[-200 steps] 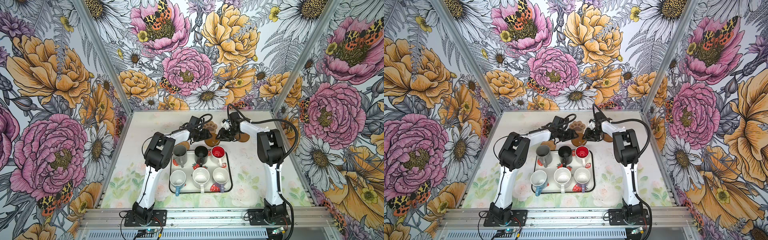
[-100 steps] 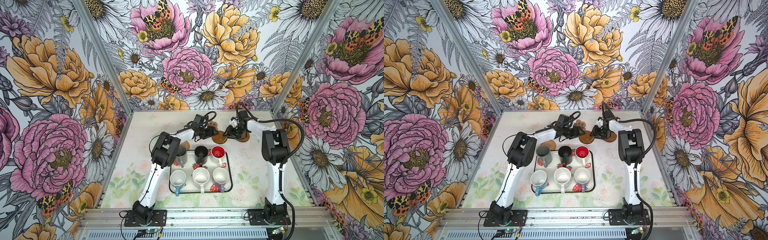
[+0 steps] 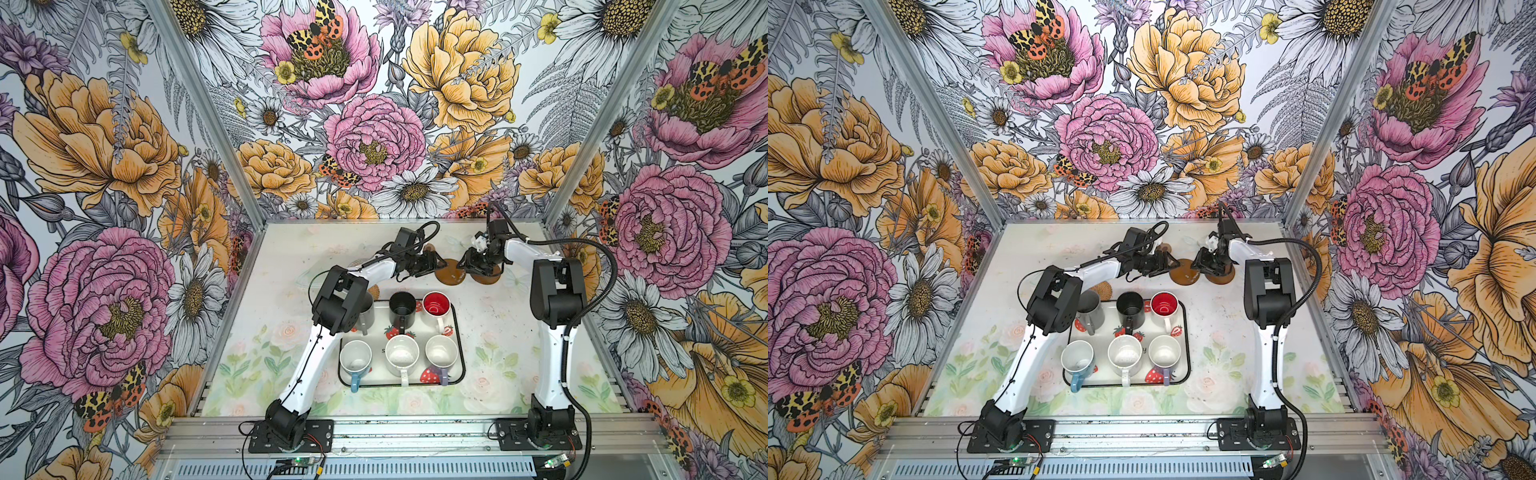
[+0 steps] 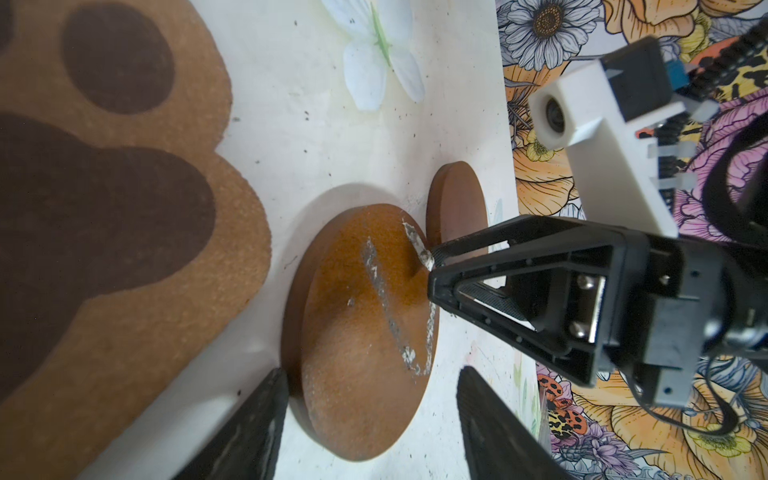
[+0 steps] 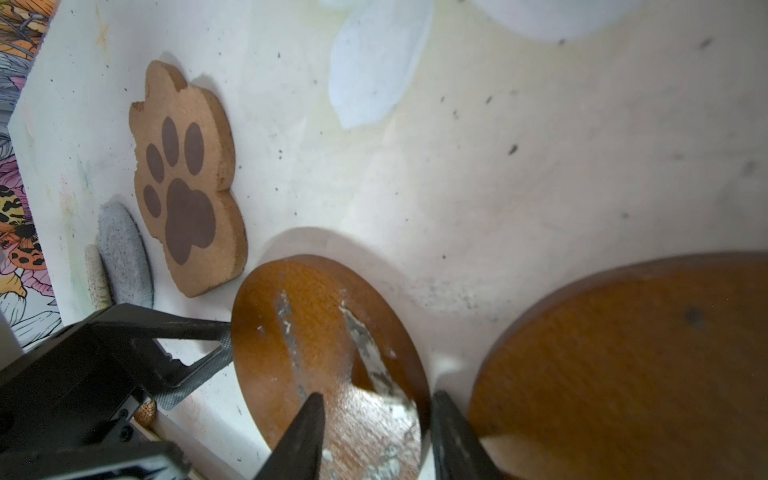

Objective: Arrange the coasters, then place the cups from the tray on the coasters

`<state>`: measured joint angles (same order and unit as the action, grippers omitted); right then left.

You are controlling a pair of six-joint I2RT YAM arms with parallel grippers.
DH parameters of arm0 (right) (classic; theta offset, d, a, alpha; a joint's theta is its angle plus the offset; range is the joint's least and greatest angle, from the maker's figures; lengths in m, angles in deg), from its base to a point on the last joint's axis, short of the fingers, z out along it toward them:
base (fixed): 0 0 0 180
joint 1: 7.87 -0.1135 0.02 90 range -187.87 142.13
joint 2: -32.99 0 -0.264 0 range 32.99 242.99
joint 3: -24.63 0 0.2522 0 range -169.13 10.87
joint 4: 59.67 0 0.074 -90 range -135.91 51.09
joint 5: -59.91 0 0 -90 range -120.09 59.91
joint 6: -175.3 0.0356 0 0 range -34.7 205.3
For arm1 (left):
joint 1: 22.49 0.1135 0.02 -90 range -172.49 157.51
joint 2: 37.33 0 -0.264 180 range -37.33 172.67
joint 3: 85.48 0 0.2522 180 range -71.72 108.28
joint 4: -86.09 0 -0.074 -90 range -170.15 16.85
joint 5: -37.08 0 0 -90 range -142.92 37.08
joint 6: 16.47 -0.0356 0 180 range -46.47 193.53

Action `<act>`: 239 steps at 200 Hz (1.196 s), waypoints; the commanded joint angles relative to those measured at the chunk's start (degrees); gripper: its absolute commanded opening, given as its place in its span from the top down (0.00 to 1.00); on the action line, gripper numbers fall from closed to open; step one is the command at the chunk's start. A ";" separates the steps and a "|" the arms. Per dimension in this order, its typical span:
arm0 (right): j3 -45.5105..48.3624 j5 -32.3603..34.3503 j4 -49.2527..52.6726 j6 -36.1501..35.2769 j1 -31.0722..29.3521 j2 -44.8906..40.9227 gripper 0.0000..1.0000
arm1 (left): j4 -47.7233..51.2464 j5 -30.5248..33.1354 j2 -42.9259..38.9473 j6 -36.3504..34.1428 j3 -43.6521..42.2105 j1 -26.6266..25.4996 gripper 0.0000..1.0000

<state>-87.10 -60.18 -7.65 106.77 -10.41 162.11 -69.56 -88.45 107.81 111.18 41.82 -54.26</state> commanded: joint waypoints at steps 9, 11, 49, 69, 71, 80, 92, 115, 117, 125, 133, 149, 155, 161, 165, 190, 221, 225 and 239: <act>-1.32 -1.89 -0.35 0.24 -0.61 0.90 0.51 | 1.72 -2.76 3.06 1.45 0.10 -2.52 0.34; -1.34 -1.86 -0.31 0.24 -0.62 0.81 0.51 | 1.72 -2.85 3.05 1.46 0.11 -2.42 0.34; -1.38 -1.84 -0.31 0.02 0.07 -1.13 0.46 | 1.63 -2.71 3.04 1.47 0.01 -2.09 0.34; -1.40 -2.05 -0.35 -0.20 0.74 -1.94 0.43 | 1.54 -2.93 3.21 1.55 0.32 -2.09 0.34; -1.42 -2.01 -0.35 -0.16 0.82 -2.01 0.43 | 1.54 -2.89 3.22 1.59 0.34 -2.05 0.34; -1.43 -2.30 -0.35 -0.12 1.11 -2.25 0.43 | 1.47 -2.88 3.38 1.70 0.46 -2.07 0.34; -1.32 -2.50 -0.30 -0.12 1.56 -2.51 0.42 | 1.36 -2.88 3.50 1.77 0.63 -2.16 0.34; -1.13 -2.78 -0.23 -0.11 2.15 -2.95 0.41 | 1.02 -2.88 3.66 2.08 0.66 -2.07 0.34; -1.11 -2.78 -0.28 -0.07 2.23 -2.98 0.41 | 0.95 -2.88 3.70 2.14 0.64 -2.07 0.34; -1.09 -2.87 -0.29 -0.02 2.31 -3.08 0.40 | 0.79 -2.96 3.83 2.25 0.66 -2.12 0.34; -1.03 -2.88 -0.22 -0.05 2.38 -3.13 0.40 | 0.66 -3.10 3.92 2.41 0.76 -2.11 0.34; -1.01 -3.12 -0.28 -0.03 2.58 -3.26 0.40 | 0.57 -3.15 4.14 2.52 0.83 -2.15 0.34; -1.04 -3.12 -0.23 -0.03 2.66 -3.34 0.40 | 0.50 -3.15 4.10 2.59 0.89 -2.07 0.34; -1.00 -3.12 -0.27 -0.03 2.70 -3.39 0.39 | 0.41 -3.05 4.15 2.61 0.82 -1.99 0.34; -1.00 -3.17 -0.28 -0.03 2.70 -3.43 0.39 | 0.40 -3.14 4.19 2.65 0.92 -2.04 0.34; -0.91 -3.25 -0.23 -0.07 3.01 -3.85 0.39 | 0.30 -3.11 4.27 2.78 0.80 -2.00 0.34; -0.74 -3.54 -0.25 -0.12 3.51 -4.44 0.38 | -0.53 -2.96 3.95 3.19 -0.10 -1.38 0.34; -0.68 -3.57 -0.26 -0.10 3.64 -4.51 0.38 | -0.84 -2.97 3.86 3.37 -0.31 -1.22 0.34; -0.52 -3.72 -0.22 -0.11 4.03 -4.99 0.38 | -1.57 -3.08 3.61 3.81 -0.90 -1.11 0.34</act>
<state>-87.43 -62.71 -7.61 106.90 -7.20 160.91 -72.12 -91.60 109.38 114.00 42.80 -55.68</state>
